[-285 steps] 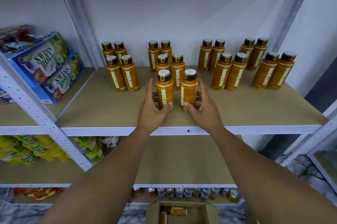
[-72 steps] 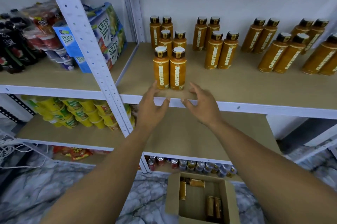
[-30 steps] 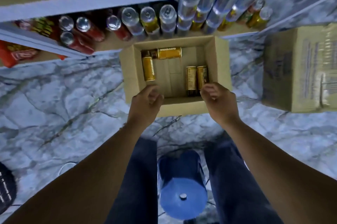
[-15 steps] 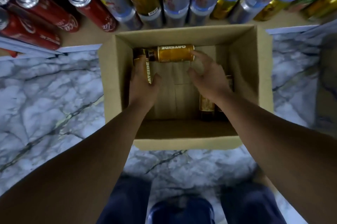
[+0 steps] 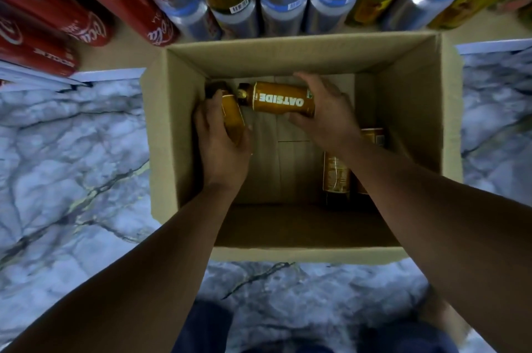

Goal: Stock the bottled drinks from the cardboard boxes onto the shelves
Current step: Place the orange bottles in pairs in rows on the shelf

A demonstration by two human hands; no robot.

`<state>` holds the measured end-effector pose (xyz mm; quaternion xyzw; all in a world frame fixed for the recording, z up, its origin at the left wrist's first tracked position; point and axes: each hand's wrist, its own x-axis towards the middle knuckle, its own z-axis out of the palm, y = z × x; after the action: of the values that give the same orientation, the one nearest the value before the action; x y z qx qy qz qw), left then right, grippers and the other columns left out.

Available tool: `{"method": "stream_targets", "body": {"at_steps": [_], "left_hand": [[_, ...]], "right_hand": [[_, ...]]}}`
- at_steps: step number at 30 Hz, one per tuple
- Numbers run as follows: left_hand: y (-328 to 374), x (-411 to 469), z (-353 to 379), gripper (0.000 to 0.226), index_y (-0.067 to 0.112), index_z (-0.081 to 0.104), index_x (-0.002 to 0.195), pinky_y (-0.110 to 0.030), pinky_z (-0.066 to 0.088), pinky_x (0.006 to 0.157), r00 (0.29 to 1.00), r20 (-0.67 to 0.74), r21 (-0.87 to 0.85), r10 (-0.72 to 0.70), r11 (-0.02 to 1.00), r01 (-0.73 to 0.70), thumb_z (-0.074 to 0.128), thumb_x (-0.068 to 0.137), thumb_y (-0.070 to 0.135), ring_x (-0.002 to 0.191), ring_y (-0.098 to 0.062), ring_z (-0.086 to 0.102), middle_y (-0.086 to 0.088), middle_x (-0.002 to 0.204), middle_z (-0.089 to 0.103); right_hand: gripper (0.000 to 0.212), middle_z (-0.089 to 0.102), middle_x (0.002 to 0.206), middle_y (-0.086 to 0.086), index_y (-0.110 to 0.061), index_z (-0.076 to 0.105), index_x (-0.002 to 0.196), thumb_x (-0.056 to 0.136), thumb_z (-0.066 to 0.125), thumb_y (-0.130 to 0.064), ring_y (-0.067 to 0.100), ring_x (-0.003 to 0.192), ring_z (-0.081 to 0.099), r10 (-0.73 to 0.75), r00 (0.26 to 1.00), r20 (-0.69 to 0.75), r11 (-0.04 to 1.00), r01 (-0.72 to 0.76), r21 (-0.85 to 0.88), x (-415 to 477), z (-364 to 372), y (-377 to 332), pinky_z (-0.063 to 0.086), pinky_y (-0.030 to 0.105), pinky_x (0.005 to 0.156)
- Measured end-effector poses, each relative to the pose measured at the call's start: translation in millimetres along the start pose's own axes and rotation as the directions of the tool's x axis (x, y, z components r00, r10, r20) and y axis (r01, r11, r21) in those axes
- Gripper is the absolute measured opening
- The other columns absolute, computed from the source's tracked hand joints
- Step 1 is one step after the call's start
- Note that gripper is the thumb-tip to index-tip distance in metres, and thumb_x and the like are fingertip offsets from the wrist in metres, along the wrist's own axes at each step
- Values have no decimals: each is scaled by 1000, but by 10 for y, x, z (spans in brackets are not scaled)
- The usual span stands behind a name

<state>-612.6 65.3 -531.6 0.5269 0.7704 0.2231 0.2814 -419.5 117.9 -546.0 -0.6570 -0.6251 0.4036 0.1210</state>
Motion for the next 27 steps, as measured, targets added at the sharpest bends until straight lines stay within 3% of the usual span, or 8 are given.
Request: {"method": "stream_targets", "body": {"at_steps": [2,6,13,17,20,22,26,27], "left_hand": [[-37,6,33,85,21,32,158,-43,42,116,1000,8,-1,13,1000,-13,78,88,17,146,-27,38,-13,163,28],[-45,84,34,100,22,23,161,-21,47,99,993,55,-105,-106,988,112,85,82,18,132,-10,52,-10,152,48],[1,284,149,115,32,2,163,-54,35,118,960,139,-153,-241,953,262,84,83,26,150,-27,33,-6,164,33],[44,284,51,115,36,4,163,-51,34,119,950,212,-185,-228,945,268,83,82,12,149,-24,34,-3,163,34],[206,155,-139,115,36,7,163,-48,32,119,959,237,-149,-155,970,194,83,81,10,151,-20,27,1,165,26],[380,58,-320,115,41,8,162,-47,37,117,960,259,-157,-104,976,148,83,80,14,148,-17,34,5,162,32],[853,-109,-770,106,46,17,158,-33,52,97,955,298,-204,-9,976,73,81,79,17,115,-1,60,22,134,54],[977,-151,-894,105,47,18,158,-32,54,93,956,292,-216,13,975,53,81,79,18,108,2,62,24,128,57]], "right_hand": [[74,53,147,0,-34,33,153,91,74,-35,24,136,44,15,1000,12,1000,-15,-4,-9,-4,58,37,48,112],[82,52,147,1,-44,23,154,90,73,-39,26,140,37,57,998,29,998,-57,18,-112,-5,200,37,52,111],[89,58,143,2,-45,13,155,86,68,-60,26,133,51,40,998,53,999,-41,17,-31,21,168,37,56,112],[93,58,143,3,-46,9,158,90,74,-41,23,125,59,52,993,106,993,-63,101,-94,-56,130,49,44,103],[99,51,151,1,-43,6,160,91,75,-31,14,129,53,47,991,122,977,-71,199,-284,-212,-37,46,35,99],[99,48,152,-4,-38,9,161,90,77,-27,6,128,48,33,995,93,970,-54,236,-432,-369,-188,44,31,99],[100,51,145,-12,-41,17,159,84,80,-23,-6,118,51,30,999,14,962,-33,271,-778,-792,-488,46,8,91],[101,53,143,-10,-42,19,159,82,80,-24,-5,115,54,23,1000,-4,966,-21,259,-875,-921,-585,48,9,91]]}}
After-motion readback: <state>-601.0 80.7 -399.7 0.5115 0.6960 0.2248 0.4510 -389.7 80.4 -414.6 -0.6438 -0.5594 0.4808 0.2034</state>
